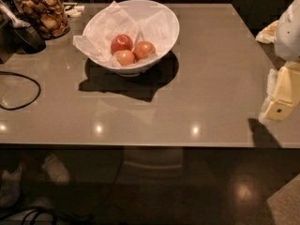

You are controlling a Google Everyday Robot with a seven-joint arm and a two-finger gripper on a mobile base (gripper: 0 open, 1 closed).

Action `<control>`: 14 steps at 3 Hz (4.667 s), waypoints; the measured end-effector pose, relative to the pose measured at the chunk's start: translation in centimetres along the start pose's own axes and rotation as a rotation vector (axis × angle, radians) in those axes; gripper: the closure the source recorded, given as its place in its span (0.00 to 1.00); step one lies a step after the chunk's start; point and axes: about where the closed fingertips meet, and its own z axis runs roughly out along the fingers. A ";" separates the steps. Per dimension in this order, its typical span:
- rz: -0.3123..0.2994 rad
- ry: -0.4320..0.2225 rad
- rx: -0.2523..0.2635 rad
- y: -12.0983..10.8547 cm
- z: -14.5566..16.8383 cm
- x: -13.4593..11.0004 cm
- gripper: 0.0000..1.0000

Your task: Pick apple from white bowl

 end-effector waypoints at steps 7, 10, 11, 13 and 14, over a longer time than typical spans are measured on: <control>-0.060 -0.103 0.003 -9.0 0.7 -10.3 0.00; -0.085 -0.144 -0.060 -14.1 4.5 -15.8 0.04; -0.117 -0.150 -0.064 -14.7 5.1 -17.8 0.04; -0.168 -0.161 -0.058 -15.5 5.7 -20.8 0.19; -0.181 -0.164 -0.059 -15.9 6.0 -21.7 0.14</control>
Offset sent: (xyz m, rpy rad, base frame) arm 0.0636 0.0248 -0.0013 -0.0424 0.0495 0.0432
